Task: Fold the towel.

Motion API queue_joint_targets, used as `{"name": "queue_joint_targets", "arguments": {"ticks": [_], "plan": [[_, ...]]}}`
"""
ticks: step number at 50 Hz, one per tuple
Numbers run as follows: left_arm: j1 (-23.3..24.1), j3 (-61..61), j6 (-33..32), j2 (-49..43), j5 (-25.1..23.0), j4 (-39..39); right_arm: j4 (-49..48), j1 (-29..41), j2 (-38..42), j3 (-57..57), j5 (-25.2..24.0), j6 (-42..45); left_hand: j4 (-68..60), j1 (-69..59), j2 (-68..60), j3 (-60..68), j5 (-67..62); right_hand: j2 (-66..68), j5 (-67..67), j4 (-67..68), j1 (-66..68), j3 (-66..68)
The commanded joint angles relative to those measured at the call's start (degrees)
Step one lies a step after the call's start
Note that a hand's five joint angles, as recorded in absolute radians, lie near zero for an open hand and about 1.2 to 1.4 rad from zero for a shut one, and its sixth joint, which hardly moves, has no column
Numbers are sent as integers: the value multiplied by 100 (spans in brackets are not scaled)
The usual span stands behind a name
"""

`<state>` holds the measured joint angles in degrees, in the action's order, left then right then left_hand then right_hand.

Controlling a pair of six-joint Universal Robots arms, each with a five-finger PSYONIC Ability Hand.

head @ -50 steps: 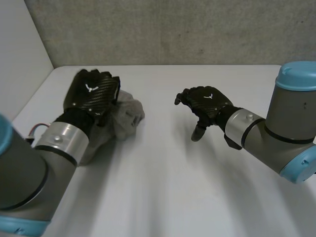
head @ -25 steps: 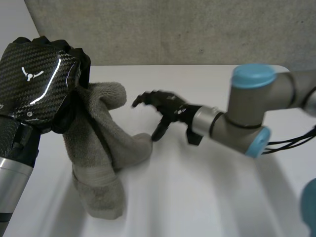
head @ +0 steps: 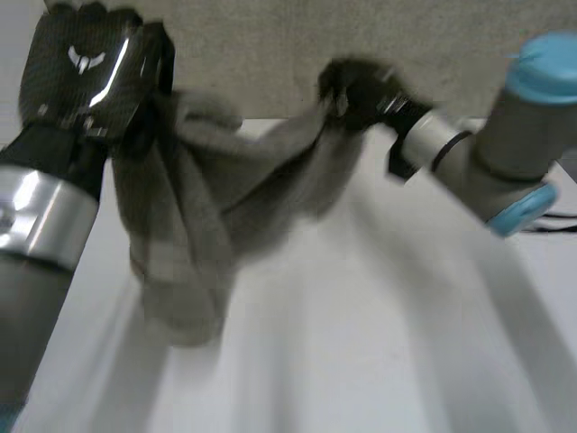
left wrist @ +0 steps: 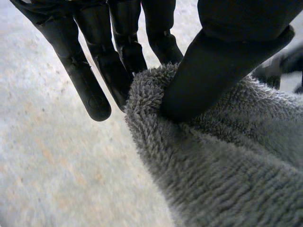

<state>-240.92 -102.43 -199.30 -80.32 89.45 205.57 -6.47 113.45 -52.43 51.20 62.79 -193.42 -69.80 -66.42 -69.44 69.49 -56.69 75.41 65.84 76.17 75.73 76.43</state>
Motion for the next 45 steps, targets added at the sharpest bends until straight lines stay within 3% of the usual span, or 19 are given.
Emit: {"name": "queue_joint_targets", "arguments": {"ticks": [1,5,12,19,25,31,39,45], "plan": [[361,1346,207,-1168,2,1167,-2557,-403,-2015,1750,936,225,-1020,-1358,-1056,1051,-1331,459,416,383,427,357],[564,1638,260,-1783,38,1897,-2745,-403,-2262,2129,867,278,-1020,-1358,-1056,1051,-1331,459,416,383,427,357],[713,1455,260,-2627,20,2040,-2060,-429,-2079,2526,532,726,-1020,-1358,-1056,1051,-1331,459,416,383,427,357],[687,979,234,-3306,-15,1820,-393,-464,-1342,2649,392,2498,-1020,-1358,-1056,1051,-1331,459,416,383,427,357],[661,690,225,-3622,-24,1207,926,-604,-674,2719,488,3896,-1020,-1358,-1056,1051,-1331,459,416,383,427,357],[696,513,234,-3526,-24,337,1263,-675,-576,2939,479,4224,-1020,-1358,-1056,1051,-1331,459,416,383,427,357],[766,224,251,-2894,-42,-701,1438,-737,-1253,3423,488,4383,-1020,-1358,-1056,1051,-1331,459,416,383,427,357],[819,-110,234,-2507,-24,-1228,2124,-991,-1833,3853,444,5191,-1020,-1358,-1056,1051,-1331,459,416,383,427,357]]}}
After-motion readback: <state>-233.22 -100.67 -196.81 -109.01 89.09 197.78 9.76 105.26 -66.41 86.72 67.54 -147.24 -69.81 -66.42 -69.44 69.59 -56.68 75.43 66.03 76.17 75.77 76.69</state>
